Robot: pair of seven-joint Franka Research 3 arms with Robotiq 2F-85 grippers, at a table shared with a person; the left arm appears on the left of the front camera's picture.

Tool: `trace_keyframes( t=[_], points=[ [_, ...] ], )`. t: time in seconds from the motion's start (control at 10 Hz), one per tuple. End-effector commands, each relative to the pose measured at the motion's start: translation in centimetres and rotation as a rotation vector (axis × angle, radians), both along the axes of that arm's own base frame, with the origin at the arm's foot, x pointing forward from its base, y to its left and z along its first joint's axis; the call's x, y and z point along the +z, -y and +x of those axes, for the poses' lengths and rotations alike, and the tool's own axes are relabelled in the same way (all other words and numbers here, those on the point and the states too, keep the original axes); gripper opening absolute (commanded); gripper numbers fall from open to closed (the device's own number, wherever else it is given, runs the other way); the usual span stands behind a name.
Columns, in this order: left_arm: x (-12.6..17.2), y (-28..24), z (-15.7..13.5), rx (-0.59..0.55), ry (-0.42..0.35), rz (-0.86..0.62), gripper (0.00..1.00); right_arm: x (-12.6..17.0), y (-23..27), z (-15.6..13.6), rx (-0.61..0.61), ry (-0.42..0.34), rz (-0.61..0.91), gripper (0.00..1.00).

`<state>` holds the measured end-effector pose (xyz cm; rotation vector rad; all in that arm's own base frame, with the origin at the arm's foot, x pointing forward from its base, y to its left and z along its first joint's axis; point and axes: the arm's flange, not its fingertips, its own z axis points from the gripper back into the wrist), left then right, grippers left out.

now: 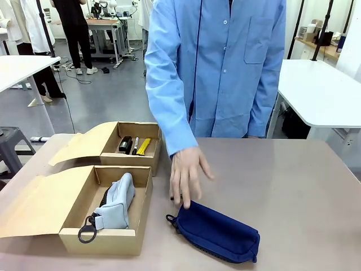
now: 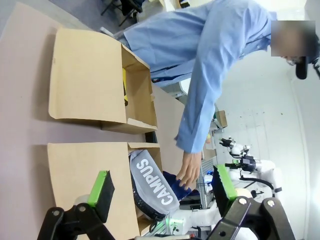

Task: Place items inside the box.
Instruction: Pick up a Pencil pouch or Stapler and place it inside the Mailer Box closest to the robot.

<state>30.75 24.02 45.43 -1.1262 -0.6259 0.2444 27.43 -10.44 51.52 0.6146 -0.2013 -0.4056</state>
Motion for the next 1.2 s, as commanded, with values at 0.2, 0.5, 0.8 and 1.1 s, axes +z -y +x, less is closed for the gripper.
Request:
trace_keyframes(
  t=[0.2, 0.5, 0.8, 1.1],
  points=[
    [0.1, 0.1, 0.1, 0.000, 0.033, -0.011, 1.00, -6.1, -0.1, -3.9, -0.105, -0.033, 0.091, 1.00],
    [0.1, 0.1, 0.1, 0.000, 0.033, -0.011, 1.00, -5.9, -0.9, -3.5, -0.104, -0.025, 0.104, 1.00],
    [0.1, 0.1, 0.1, 0.000, 0.033, -0.011, 1.00, -5.1, -2.8, -3.0, -0.047, -0.025, 0.084, 1.00],
    [0.1, 0.1, 0.1, 0.000, 0.033, -0.011, 1.00, -2.9, -9.0, -0.3, 0.048, -0.045, -0.034, 1.00]
  ],
)
